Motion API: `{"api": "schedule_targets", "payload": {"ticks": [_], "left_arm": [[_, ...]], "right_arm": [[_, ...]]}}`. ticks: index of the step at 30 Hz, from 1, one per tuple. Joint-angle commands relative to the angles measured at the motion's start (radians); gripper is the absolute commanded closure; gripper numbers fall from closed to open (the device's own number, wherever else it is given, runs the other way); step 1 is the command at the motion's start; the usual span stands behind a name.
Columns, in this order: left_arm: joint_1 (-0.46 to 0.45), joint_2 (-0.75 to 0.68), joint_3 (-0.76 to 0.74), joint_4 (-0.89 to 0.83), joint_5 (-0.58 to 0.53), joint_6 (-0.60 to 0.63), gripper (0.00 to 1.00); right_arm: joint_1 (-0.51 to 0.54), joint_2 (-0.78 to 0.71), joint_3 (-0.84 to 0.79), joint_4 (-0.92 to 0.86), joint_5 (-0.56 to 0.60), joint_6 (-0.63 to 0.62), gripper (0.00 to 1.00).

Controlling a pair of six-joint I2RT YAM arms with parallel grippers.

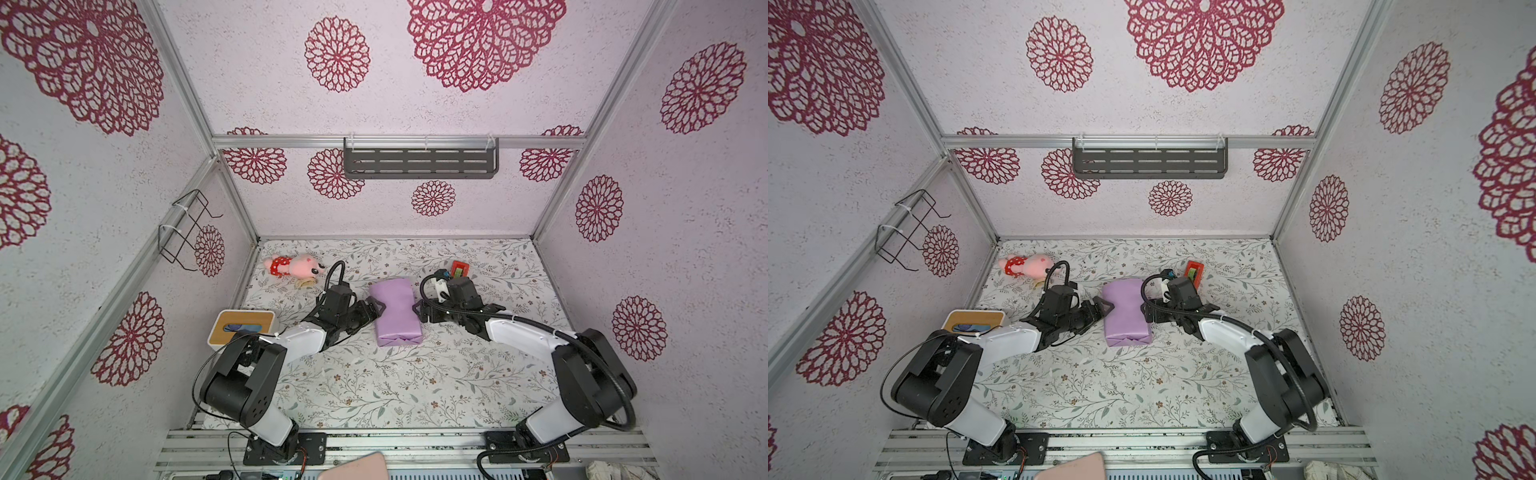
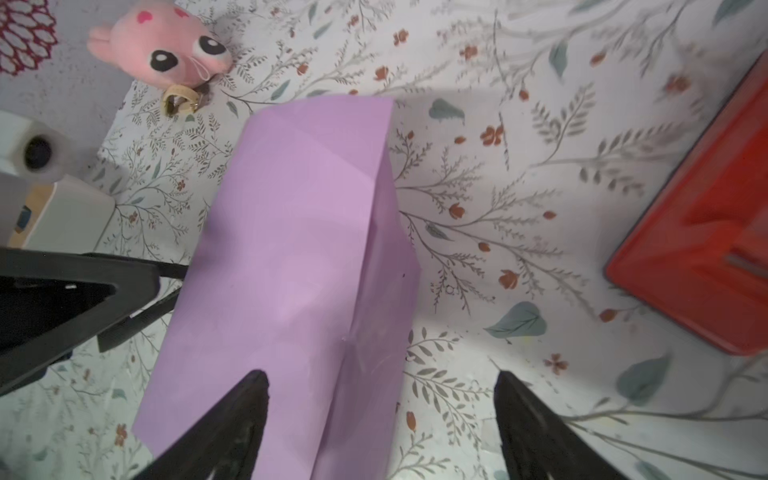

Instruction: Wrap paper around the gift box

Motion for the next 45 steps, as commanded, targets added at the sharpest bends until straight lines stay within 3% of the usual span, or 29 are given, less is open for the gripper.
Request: {"api": "schedule_targets", "payload": {"ticks": [1, 10, 20, 28, 36, 42, 45], "left_arm": [[0.008, 0.046, 0.040, 0.017, 0.010, -0.029, 0.12], [0.001, 0.143, 0.129, 0.038, 0.027, -0.053, 0.13], [-0.015, 0.055, 0.187, 0.056, 0.079, -0.047, 0.13], [-0.034, -0.020, 0.156, 0.054, 0.064, -0.022, 0.13], [-0.118, -0.132, 0.038, 0.022, -0.045, 0.033, 0.15], [-0.138, -0.213, -0.013, -0.024, -0.127, 0.056, 0.11], [-0.137, -0.264, -0.002, -0.098, -0.184, 0.106, 0.04]], "right_arm": [[-0.002, 0.067, 0.046, 0.123, -0.170, 0.198, 0.16], [0.000, 0.203, 0.086, 0.345, -0.289, 0.328, 0.23], [0.001, 0.114, 0.074, 0.441, -0.304, 0.332, 0.24], [0.021, 0.015, -0.036, 0.573, -0.266, 0.336, 0.22], [0.100, -0.074, -0.179, 0.624, -0.126, 0.315, 0.28], [0.158, -0.101, -0.190, 0.503, 0.057, 0.239, 0.29], [0.158, -0.097, -0.178, 0.447, 0.118, 0.242, 0.31]]}}
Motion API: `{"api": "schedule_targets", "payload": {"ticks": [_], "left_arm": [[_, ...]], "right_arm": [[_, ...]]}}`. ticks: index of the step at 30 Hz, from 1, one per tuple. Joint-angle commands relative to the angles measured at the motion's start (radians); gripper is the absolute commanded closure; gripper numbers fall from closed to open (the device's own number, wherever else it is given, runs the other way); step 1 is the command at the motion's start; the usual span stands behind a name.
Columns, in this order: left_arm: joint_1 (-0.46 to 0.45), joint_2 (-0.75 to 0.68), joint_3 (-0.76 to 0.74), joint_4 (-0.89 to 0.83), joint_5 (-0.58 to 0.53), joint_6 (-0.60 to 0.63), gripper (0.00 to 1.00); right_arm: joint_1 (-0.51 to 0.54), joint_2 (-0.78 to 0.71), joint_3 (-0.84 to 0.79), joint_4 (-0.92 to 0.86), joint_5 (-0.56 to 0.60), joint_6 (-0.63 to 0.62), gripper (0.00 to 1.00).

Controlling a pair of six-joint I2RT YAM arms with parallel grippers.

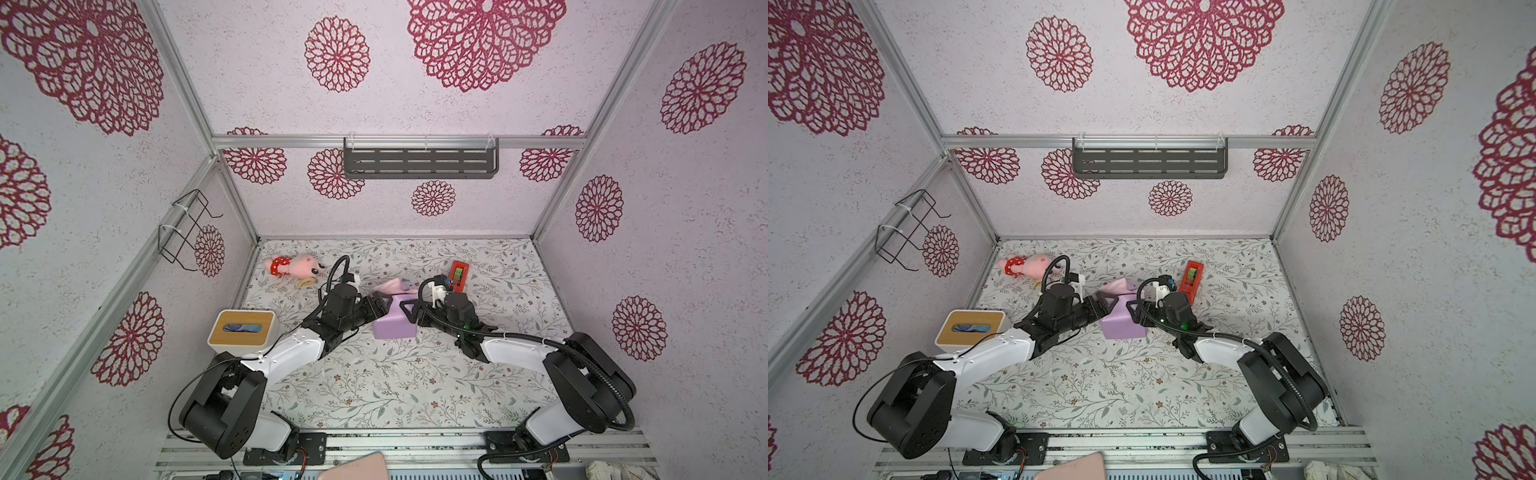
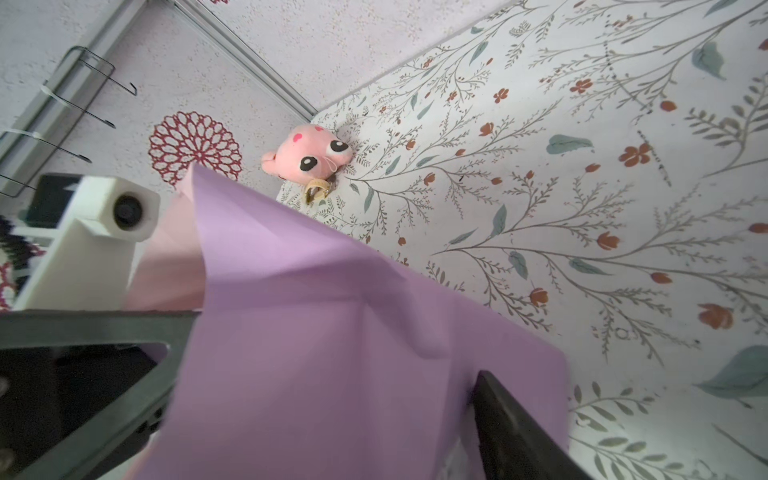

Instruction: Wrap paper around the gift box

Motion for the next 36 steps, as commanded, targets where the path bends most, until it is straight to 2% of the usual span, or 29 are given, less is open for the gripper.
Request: {"api": "schedule_targets", "payload": {"ticks": [1, 4, 10, 14, 19, 25, 28, 36], "left_arm": [[-0.020, -0.069, 0.009, -0.078, -0.059, 0.068, 0.03], [-0.020, -0.103, -0.037, -0.093, -0.111, 0.098, 0.01], [-0.020, -0.012, 0.005, -0.183, -0.164, 0.192, 0.00], [-0.015, 0.023, 0.030, -0.188, -0.246, 0.208, 0.08], [-0.011, 0.045, 0.068, -0.200, -0.235, 0.226, 0.13], [-0.001, 0.047, 0.092, -0.198, -0.274, 0.240, 0.11], [0.006, 0.083, 0.135, -0.225, -0.300, 0.260, 0.16], [0.007, 0.141, 0.165, -0.244, -0.332, 0.290, 0.37]], "right_arm": [[0.020, -0.019, 0.033, -0.067, 0.067, -0.027, 0.32], [0.020, -0.009, 0.050, -0.127, 0.095, -0.038, 0.34], [0.018, -0.007, 0.081, -0.198, 0.132, -0.066, 0.36], [0.019, -0.015, 0.128, -0.278, 0.153, -0.123, 0.36], [0.012, -0.018, 0.212, -0.390, 0.237, -0.258, 0.28], [0.005, 0.050, 0.271, -0.466, 0.286, -0.323, 0.34], [0.005, 0.041, 0.245, -0.453, 0.299, -0.321, 0.38], [0.005, 0.057, 0.302, -0.500, 0.346, -0.370, 0.50]]}}
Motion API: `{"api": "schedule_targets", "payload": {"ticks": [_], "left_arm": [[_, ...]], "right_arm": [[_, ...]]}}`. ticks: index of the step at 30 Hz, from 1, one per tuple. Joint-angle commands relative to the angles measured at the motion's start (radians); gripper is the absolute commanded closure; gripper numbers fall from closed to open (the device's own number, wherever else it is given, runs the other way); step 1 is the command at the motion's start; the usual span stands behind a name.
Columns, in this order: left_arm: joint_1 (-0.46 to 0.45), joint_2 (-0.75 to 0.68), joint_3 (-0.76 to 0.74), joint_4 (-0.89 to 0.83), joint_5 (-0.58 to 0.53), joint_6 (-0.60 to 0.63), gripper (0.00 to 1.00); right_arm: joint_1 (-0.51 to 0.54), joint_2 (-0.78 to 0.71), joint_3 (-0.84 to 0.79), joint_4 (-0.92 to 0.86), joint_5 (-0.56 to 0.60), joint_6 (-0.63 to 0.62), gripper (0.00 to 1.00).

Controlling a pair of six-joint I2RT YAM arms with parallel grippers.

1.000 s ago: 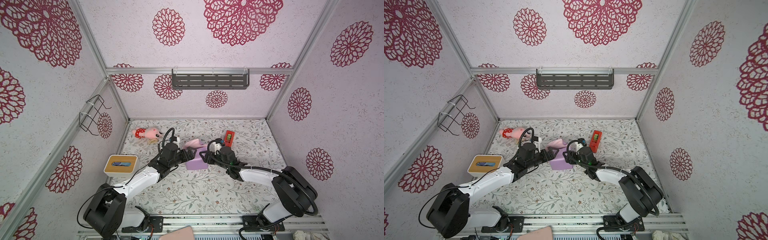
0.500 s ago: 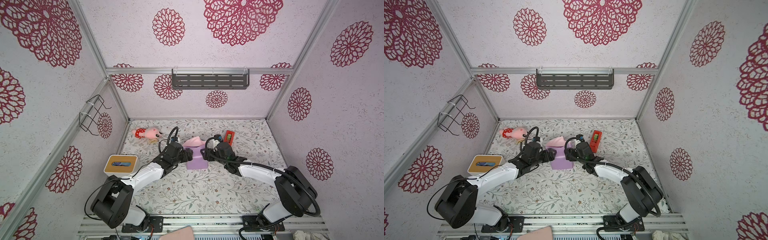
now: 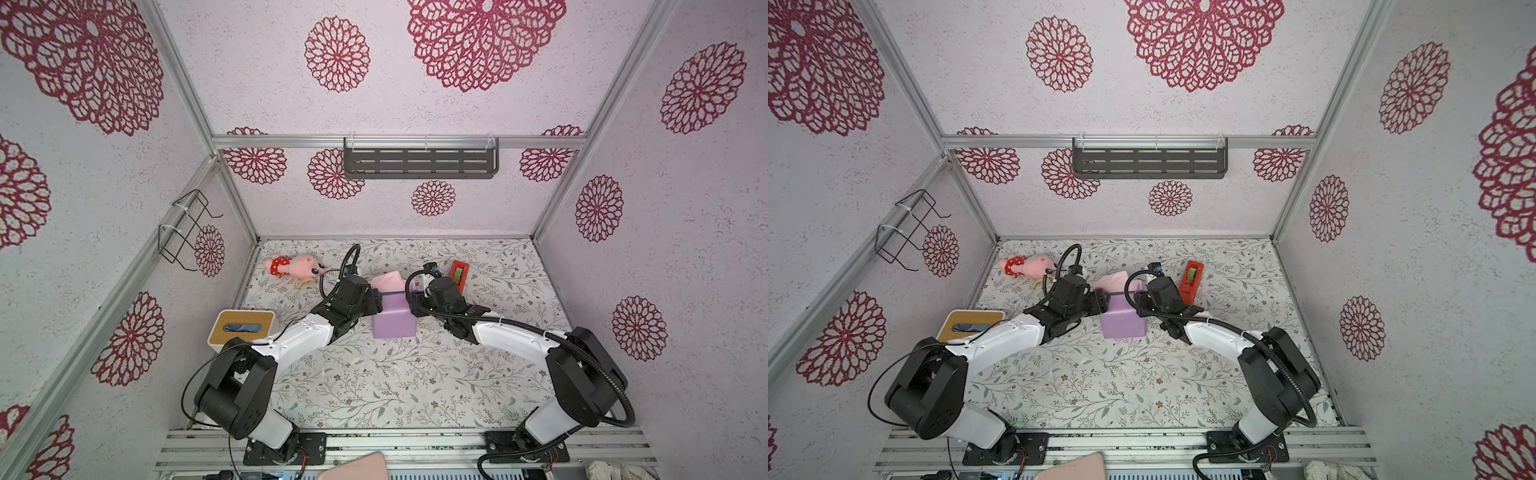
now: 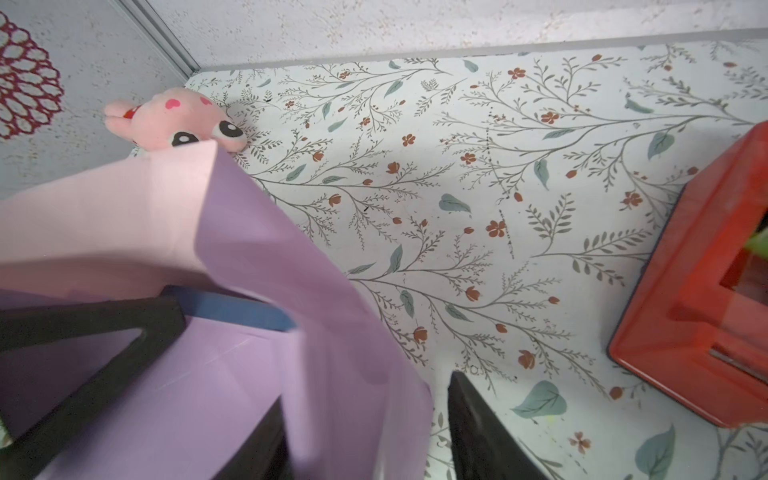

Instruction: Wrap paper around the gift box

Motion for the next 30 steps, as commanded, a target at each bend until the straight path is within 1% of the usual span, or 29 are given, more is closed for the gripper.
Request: {"api": "schedule_targets", "payload": {"ticks": [1, 4, 7, 10, 12, 14, 16, 18, 21, 23, 27, 30], "left_arm": [[0.005, 0.007, -0.008, -0.046, -0.057, 0.023, 0.39], [0.004, -0.007, -0.022, -0.029, -0.075, 0.046, 0.44], [0.005, 0.001, -0.016, -0.024, -0.055, 0.064, 0.48], [0.002, 0.002, -0.001, -0.026, -0.047, 0.069, 0.51], [-0.005, -0.010, 0.002, -0.021, -0.069, 0.087, 0.53], [-0.016, -0.014, 0.011, -0.024, -0.096, 0.114, 0.55], [-0.024, -0.006, 0.023, -0.038, -0.117, 0.133, 0.57], [-0.029, 0.002, 0.025, -0.037, -0.118, 0.149, 0.59], [-0.030, 0.013, 0.031, -0.033, -0.106, 0.159, 0.61], [-0.033, 0.016, 0.033, -0.031, -0.100, 0.160, 0.61], [-0.032, 0.015, 0.030, -0.029, -0.095, 0.160, 0.61], [-0.033, 0.015, 0.030, -0.030, -0.089, 0.160, 0.61]], "right_arm": [[-0.005, 0.016, 0.037, -0.085, 0.070, -0.048, 0.51], [-0.005, 0.006, 0.022, -0.087, 0.087, -0.060, 0.52], [-0.003, 0.009, 0.025, -0.098, 0.093, -0.071, 0.57], [0.012, 0.022, 0.014, -0.101, 0.125, -0.086, 0.63], [0.018, 0.023, 0.003, -0.098, 0.137, -0.086, 0.65], [0.023, 0.013, 0.000, -0.097, 0.145, -0.092, 0.65], [0.025, -0.003, 0.006, -0.084, 0.141, -0.105, 0.62], [0.025, -0.015, 0.009, -0.050, 0.110, -0.132, 0.55], [0.025, -0.017, 0.020, 0.002, 0.029, -0.193, 0.44], [0.025, 0.003, 0.043, 0.002, 0.017, -0.227, 0.38], [0.020, 0.041, 0.073, 0.013, 0.017, -0.267, 0.33], [0.015, 0.064, 0.088, 0.024, 0.048, -0.265, 0.34]]}}
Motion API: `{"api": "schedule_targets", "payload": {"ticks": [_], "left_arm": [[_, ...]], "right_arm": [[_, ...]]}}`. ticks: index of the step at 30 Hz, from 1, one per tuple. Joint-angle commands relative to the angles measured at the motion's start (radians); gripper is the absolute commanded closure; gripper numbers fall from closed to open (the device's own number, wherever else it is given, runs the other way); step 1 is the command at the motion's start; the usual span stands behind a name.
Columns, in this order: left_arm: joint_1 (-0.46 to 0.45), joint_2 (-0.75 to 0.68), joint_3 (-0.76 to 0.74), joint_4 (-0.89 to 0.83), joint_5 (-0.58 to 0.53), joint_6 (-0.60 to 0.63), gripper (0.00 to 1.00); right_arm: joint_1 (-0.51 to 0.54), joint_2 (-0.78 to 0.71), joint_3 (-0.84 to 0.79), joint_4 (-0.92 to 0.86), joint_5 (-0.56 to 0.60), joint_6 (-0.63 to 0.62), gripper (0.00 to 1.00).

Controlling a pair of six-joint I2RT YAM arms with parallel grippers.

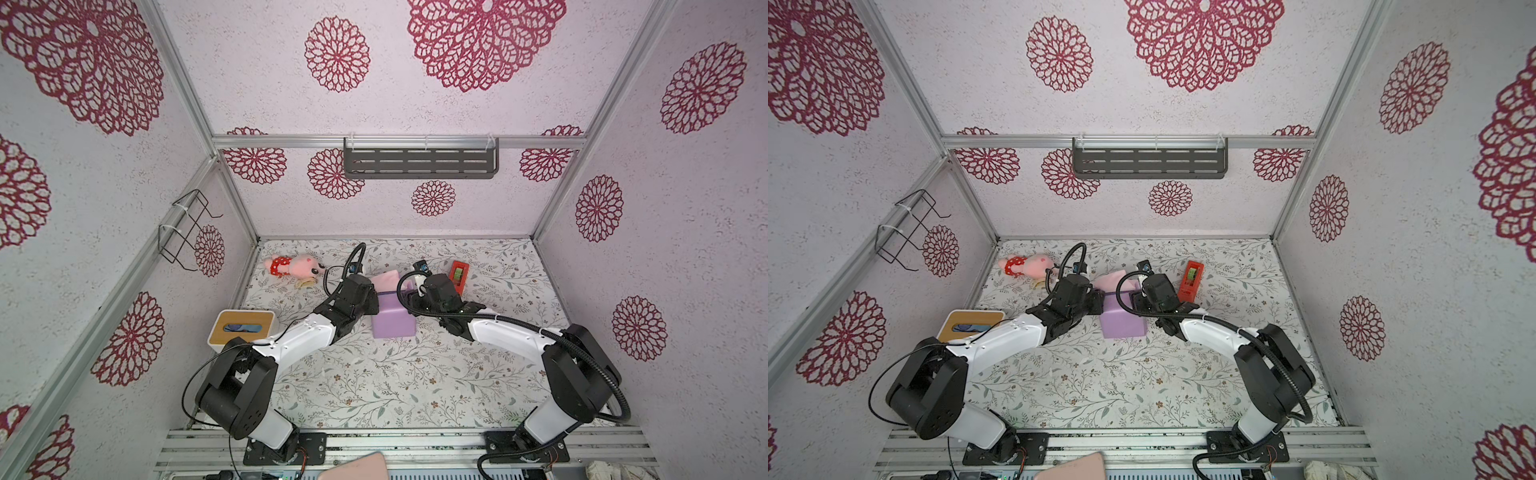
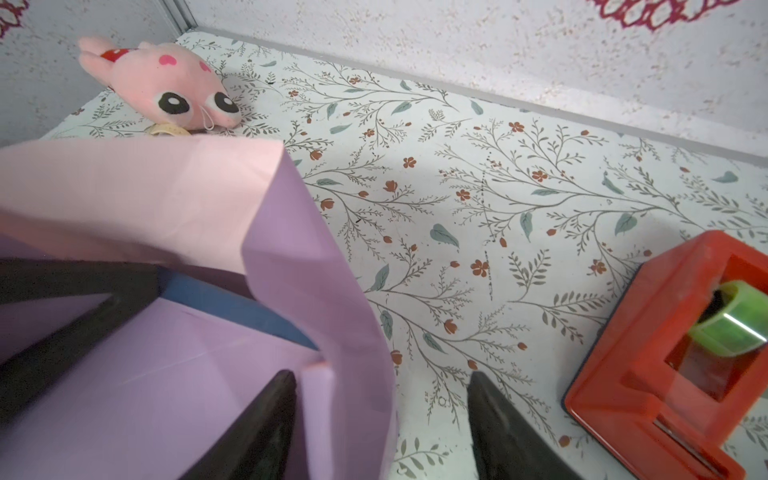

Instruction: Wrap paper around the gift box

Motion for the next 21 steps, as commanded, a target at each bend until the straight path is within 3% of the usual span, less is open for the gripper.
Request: {"api": "schedule_targets", "payload": {"ticks": [1, 6, 10, 17, 21], "left_arm": [[-0.004, 0.015, 0.015, -0.031, -0.005, 0.021, 0.61], [-0.005, 0.012, 0.006, -0.025, -0.002, 0.019, 0.61], [-0.005, 0.014, 0.000, -0.019, -0.003, 0.017, 0.61], [-0.005, -0.002, 0.025, -0.033, -0.027, 0.007, 0.56], [-0.006, -0.010, 0.045, -0.067, -0.047, -0.006, 0.61]], "right_arm": [[-0.011, 0.018, 0.034, 0.023, 0.023, -0.032, 0.36], [-0.026, 0.016, 0.040, -0.011, 0.138, 0.079, 0.53], [-0.025, 0.013, 0.029, -0.033, 0.145, 0.147, 0.62], [-0.024, -0.001, 0.016, -0.012, 0.041, 0.174, 0.66], [-0.021, -0.004, 0.018, -0.013, 0.034, 0.182, 0.66]]}}
